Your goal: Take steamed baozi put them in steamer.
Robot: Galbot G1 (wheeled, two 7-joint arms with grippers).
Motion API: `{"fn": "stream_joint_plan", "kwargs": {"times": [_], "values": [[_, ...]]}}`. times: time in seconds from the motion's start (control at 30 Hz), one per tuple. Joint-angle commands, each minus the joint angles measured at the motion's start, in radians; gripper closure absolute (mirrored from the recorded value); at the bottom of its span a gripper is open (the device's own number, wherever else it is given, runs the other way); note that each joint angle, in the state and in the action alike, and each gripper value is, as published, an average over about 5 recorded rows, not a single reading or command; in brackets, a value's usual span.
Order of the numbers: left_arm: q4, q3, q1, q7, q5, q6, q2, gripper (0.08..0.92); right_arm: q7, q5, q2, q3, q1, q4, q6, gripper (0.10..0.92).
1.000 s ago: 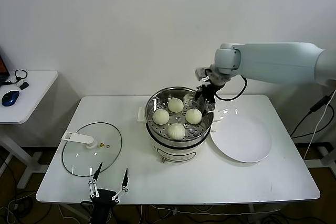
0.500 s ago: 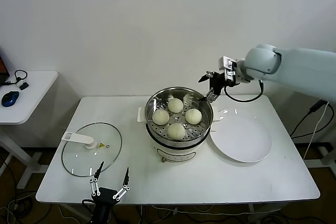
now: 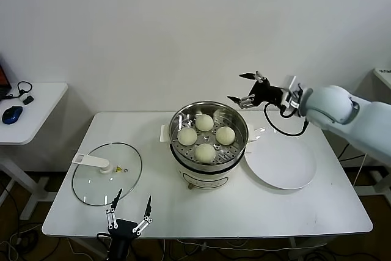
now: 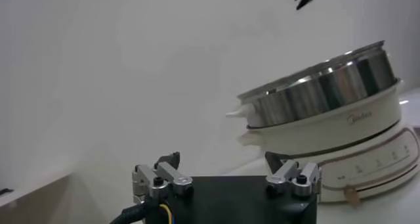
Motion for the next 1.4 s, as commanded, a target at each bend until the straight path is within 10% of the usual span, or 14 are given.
{"fn": "stream_joint_plan", "kwargs": {"times": [0.03, 0.63, 1.4], "values": [[0.002, 0.003, 0.003, -0.001, 0.004, -0.002, -0.040, 0.177, 0.296, -0.028, -0.150, 0.655, -0.635, 0.239, 0.082, 0.203], [-0.005, 0.000, 0.011, -0.004, 0.007, -0.005, -0.048, 0.177, 0.266, -0.400, 0.406, 1.589, -1.624, 0.338, 0.232, 0.203], [-0.012, 0.014, 0.009, -0.005, 0.006, 0.000, -0.047, 0.177, 0.111, -0.691, 0.961, 1.589, -2.054, 0.295, 0.605, 0.203]]}}
